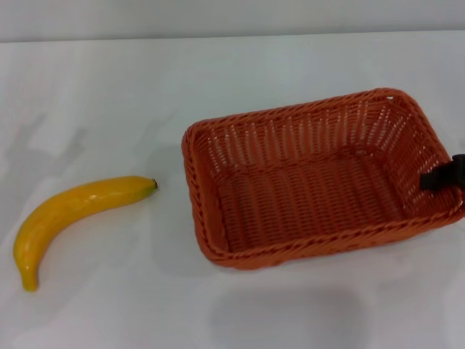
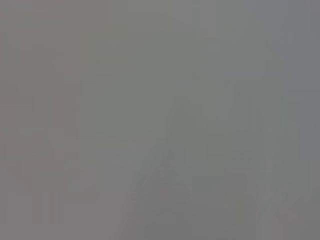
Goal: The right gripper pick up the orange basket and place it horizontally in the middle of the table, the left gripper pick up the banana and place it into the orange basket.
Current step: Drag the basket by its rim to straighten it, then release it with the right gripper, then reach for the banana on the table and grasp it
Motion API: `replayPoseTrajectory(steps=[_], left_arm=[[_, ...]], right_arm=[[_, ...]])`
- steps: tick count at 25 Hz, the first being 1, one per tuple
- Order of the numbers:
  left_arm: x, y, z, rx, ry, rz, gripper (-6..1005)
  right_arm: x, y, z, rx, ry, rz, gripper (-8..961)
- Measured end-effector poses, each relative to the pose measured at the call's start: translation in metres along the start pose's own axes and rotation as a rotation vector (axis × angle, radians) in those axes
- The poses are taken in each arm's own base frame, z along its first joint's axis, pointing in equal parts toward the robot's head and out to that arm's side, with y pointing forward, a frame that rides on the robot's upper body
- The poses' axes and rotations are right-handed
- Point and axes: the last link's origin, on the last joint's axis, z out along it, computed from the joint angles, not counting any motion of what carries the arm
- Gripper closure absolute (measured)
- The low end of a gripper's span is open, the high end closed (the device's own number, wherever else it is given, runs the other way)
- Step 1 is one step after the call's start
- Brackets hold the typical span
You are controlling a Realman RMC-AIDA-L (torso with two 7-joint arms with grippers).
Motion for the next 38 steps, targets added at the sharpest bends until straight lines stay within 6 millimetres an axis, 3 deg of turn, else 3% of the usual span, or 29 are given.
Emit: replayPoseTrajectory(steps=[11, 13, 17, 24, 33, 38], left_arm=[[0.001, 0.003, 0.002, -0.018, 0.009, -0.002, 109], [0.001, 0.003, 0.003, -0.02, 0.009, -0.003, 109], [0.001, 0.004, 0.004, -0.03, 0.014, -0.014, 108], [0.005, 0.003, 0.001, -0.03, 0.015, -0.021, 108], [0.01, 0.003, 0.0, -0.069, -0.034, -0.081, 109], [0.027, 0.004, 0.005, -0.159, -0.168, -0.157, 110]], right_arm=[[0.008, -0.002, 0.002, -0.082, 0.036, 0.024, 720], [0.007, -0.004, -0.001, -0.085, 0.028, 0.017, 716], [0.001, -0.011, -0.012, -0.091, -0.001, 0.01, 617], [-0.006, -0.015, -0.019, -0.095, 0.0, -0.013, 617], [-0.014, -0.032, -0.064, -0.152, -0.138, -0.078, 616], [-0.013, -0.045, -0.091, -0.19, -0.249, -0.144, 616]])
